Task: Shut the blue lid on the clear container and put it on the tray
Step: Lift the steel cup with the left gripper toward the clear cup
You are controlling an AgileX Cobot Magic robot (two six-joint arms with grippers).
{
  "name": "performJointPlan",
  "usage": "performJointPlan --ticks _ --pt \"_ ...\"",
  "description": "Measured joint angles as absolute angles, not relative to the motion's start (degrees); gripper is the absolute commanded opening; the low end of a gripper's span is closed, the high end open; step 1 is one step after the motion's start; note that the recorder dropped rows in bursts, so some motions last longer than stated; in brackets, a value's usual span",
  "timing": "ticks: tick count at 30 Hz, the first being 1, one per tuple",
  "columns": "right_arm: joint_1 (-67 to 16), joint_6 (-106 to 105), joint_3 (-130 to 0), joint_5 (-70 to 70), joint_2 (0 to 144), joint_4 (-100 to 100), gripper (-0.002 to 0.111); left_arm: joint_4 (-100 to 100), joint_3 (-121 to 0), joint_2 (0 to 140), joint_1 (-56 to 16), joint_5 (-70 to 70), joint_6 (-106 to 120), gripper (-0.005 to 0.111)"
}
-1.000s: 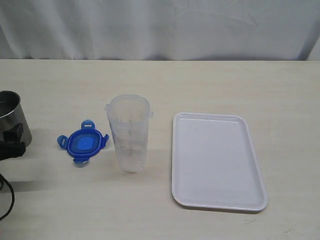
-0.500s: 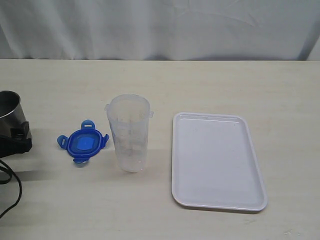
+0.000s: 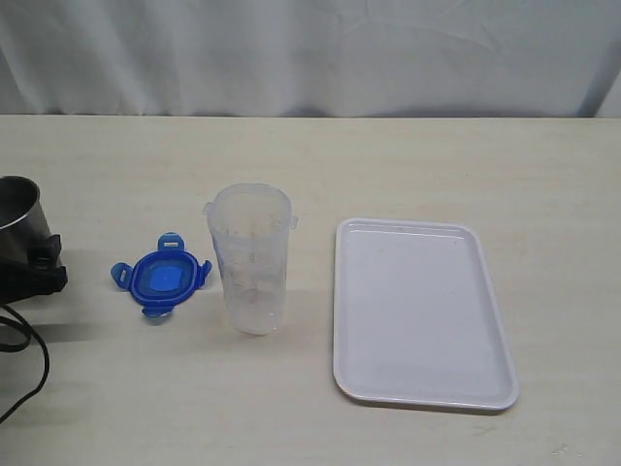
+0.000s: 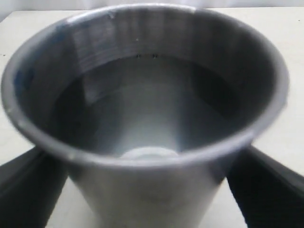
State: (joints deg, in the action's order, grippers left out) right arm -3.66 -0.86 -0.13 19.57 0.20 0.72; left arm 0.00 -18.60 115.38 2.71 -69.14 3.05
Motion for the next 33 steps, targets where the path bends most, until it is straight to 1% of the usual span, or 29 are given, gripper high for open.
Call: performJointPlan --ticks 7,33 --pt "-3.66 -0.86 -0.13 19.57 0.2 0.72 0.004 -0.31 -20.75 117.77 2.71 -69.14 3.05 0.09" --pt "-3.66 -0.86 -0.13 19.57 0.2 0.72 0.004 -0.31 -23.31 117.77 2.71 -69.28 1.49 0.09"
